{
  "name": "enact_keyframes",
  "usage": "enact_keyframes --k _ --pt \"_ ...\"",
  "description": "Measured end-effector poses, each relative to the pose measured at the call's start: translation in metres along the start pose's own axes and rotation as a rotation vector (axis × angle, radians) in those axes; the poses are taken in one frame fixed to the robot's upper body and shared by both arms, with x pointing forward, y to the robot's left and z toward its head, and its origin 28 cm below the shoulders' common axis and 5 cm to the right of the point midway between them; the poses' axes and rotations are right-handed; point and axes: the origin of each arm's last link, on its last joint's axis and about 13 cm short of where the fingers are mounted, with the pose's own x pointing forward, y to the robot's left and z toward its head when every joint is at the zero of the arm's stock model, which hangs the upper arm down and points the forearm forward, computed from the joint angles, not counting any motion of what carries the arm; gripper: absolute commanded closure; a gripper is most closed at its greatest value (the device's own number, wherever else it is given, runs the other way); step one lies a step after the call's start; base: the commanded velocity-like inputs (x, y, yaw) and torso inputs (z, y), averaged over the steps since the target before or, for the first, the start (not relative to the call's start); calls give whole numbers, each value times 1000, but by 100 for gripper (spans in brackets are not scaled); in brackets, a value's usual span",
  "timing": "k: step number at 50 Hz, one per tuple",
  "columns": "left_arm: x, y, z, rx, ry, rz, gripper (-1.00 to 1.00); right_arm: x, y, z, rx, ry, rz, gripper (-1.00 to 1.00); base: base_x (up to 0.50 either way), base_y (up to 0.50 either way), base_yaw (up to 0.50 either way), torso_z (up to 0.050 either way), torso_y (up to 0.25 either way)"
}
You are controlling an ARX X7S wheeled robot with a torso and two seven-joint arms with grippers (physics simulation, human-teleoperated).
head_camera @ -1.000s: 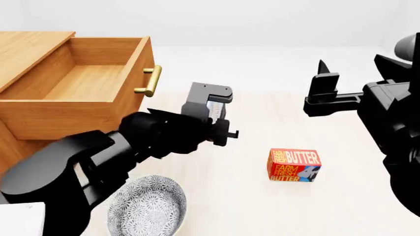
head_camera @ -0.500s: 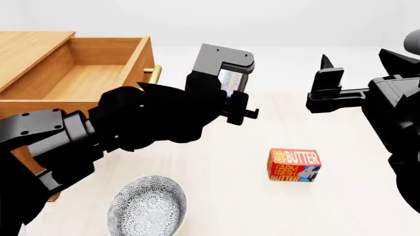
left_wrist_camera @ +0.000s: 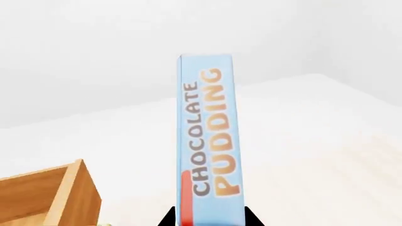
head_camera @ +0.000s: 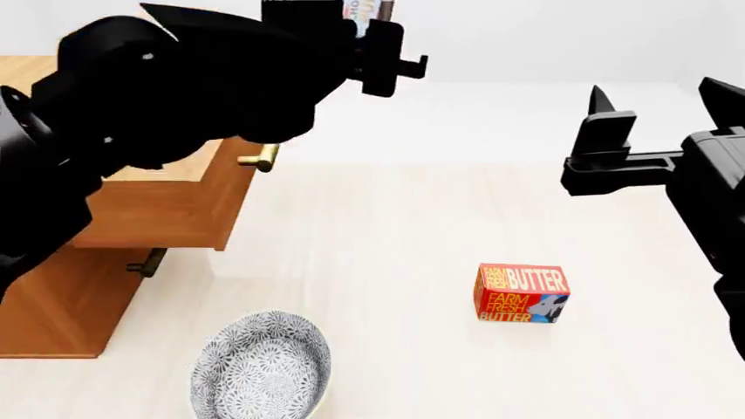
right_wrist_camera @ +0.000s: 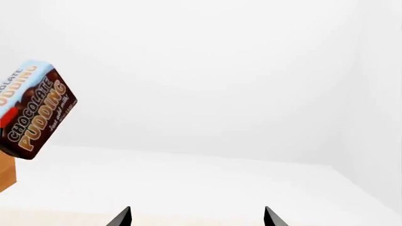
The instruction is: Put the chocolate pudding in the top drawer of the cabinet and close it.
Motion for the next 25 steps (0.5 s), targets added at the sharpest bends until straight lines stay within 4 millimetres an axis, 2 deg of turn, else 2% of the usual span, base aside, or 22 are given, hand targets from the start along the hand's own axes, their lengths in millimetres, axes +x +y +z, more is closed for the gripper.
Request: enact_keyframes --k 14,19,25 --pt "23 40 35 -37 -6 201 100 -1 0 0 -5 0 2 -100 0 0 0 0 0" --pt "36 54 41 -49 16 271 100 0 0 -1 -5 2 1 -100 0 0 0 0 0" --pt "41 69 43 -59 44 348 100 1 1 -2 -7 6 1 -100 0 0 0 0 0"
